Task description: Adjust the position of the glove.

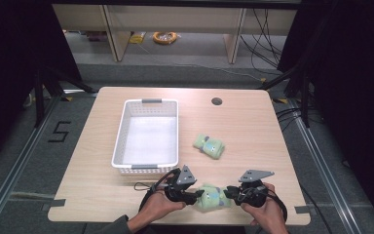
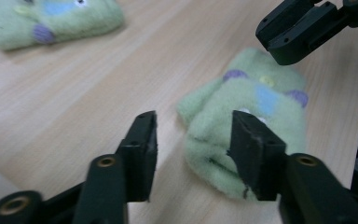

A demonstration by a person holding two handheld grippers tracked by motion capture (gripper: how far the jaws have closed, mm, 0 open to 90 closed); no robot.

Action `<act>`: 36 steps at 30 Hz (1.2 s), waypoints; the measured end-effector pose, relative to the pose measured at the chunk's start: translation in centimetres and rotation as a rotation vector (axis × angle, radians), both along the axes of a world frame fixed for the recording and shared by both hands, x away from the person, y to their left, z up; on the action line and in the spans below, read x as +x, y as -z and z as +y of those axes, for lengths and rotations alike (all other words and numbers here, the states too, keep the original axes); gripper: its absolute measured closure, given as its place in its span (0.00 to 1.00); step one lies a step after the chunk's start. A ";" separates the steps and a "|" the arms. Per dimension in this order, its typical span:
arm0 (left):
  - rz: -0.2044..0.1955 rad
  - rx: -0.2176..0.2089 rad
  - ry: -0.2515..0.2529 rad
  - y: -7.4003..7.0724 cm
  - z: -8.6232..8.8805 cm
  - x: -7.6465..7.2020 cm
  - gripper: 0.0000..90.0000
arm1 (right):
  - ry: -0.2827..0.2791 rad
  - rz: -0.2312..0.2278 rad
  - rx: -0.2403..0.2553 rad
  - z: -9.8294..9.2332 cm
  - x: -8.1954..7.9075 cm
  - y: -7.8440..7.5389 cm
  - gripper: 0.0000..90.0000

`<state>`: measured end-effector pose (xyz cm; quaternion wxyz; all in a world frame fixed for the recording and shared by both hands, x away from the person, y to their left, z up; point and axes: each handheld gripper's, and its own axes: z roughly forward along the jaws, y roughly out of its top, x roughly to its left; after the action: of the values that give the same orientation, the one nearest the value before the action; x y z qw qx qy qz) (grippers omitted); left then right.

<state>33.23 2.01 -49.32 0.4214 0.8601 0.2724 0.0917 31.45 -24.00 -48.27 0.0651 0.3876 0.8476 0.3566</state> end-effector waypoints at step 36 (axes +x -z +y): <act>0.084 -0.090 -0.093 -1.0 5.9 -1.6 0.37 | 0.268 0.075 -0.020 3.4 14.6 -1.0 0.53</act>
<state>31.61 7.88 -48.35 0.4430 0.8299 0.3331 0.0627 46.03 -20.60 -47.32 0.0842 0.5095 0.7936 0.3216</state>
